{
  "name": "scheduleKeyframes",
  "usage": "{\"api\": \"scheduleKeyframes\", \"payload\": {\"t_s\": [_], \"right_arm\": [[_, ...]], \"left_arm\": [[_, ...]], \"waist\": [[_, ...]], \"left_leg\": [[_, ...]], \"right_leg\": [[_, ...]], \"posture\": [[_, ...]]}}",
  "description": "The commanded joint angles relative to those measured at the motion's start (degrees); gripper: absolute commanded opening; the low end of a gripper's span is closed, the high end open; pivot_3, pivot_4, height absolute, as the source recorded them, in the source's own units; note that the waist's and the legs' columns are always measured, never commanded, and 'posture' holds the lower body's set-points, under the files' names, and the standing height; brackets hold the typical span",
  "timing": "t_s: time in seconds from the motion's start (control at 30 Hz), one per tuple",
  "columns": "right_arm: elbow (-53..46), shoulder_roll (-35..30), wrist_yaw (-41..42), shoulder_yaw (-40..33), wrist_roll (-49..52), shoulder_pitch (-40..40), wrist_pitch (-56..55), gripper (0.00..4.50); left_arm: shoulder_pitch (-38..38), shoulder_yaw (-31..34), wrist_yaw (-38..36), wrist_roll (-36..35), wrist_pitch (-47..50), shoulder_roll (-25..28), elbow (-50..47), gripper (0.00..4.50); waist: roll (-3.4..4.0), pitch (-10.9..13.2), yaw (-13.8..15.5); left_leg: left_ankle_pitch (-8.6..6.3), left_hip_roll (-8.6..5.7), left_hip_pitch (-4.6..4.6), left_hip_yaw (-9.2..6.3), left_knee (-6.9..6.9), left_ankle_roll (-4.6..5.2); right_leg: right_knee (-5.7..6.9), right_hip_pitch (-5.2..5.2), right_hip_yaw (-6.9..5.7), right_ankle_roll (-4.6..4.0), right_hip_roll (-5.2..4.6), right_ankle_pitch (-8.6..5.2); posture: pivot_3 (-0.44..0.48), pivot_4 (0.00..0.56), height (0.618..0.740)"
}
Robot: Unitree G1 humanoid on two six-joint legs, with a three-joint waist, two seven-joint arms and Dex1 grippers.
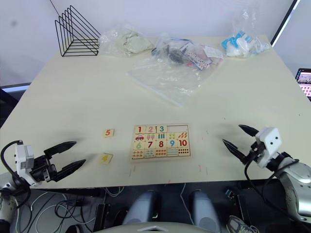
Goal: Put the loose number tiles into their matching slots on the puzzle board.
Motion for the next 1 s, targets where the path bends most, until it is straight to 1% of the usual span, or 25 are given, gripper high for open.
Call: {"api": "scheduleKeyframes", "payload": {"t_s": [0.03,0.2,0.23,0.4,0.57,0.77,1.0], "right_arm": [[0.3,0.0,1.0,-3.7,2.5,2.7,-3.5,4.47],[1.4,0.5,0.1,-6.1,3.6,5.8,-5.1,4.47],[1.6,0.7,0.7,-6.5,4.4,6.6,-5.7,4.47],[2.0,0.5,3.9,-6.6,7.2,9.3,-6.1,4.47],[3.4,1.2,4.5,-7.5,8.3,8.5,-8.8,4.47],[3.4,1.3,4.4,-6.9,7.6,8.4,-11.1,4.47],[2.7,1.1,5.1,-6.2,8.9,8.6,-10.7,4.47]], "left_arm": [[1.3,3.3,0.9,-0.9,1.3,-0.5,-1.6,4.50],[2.2,4.3,1.7,0.2,1.1,-0.8,-1.7,4.50],[2.5,4.4,2.1,0.4,1.3,-1.0,-1.7,4.50],[2.8,4.8,3.1,0.2,1.6,-1.8,-1.5,4.50],[2.3,4.4,3.5,1.1,0.8,-2.4,-0.8,4.50],[1.1,4.3,1.3,2.1,-0.2,-1.9,1.7,4.50],[0.2,4.2,-0.7,2.4,-0.8,-1.7,3.6,4.50]], "waist": [[0.00,0.0,0.0],[-0.02,0.0,0.0],[-0.02,0.0,0.0],[-0.03,0.0,0.0],[-0.04,0.0,0.0],[-0.03,0.0,0.0],[-0.05,0.0,0.1]], "left_leg": [[0.00,0.01,0.05,0.01,-0.01,0.00],[0.00,0.03,0.31,0.04,-0.07,0.00],[-0.01,0.04,0.33,0.04,-0.07,0.00],[-0.01,0.11,0.37,0.04,-0.10,0.00],[-0.01,0.12,0.45,0.07,-0.10,0.00],[-0.01,0.08,0.46,0.10,-0.10,0.00],[-0.01,0.10,0.46,0.10,-0.10,0.00]], "right_leg": [[0.00,0.06,0.02,0.00,0.00,0.00],[-0.01,0.20,0.12,-0.02,0.00,-0.03],[-0.01,0.20,0.15,-0.19,0.00,-0.13],[-0.01,0.21,0.22,-0.20,0.00,-0.14],[-0.01,0.28,0.23,-0.20,0.01,-0.14],[-0.01,0.29,0.22,-0.20,0.01,-0.14],[-0.01,0.30,0.22,-0.20,0.00,-0.14]], "posture": [[0.000,0.150,0.740],[0.000,0.150,0.740],[0.000,0.150,0.740],[0.000,0.150,0.740],[0.000,0.150,0.740],[0.000,0.150,0.740],[0.000,0.150,0.740]]}}
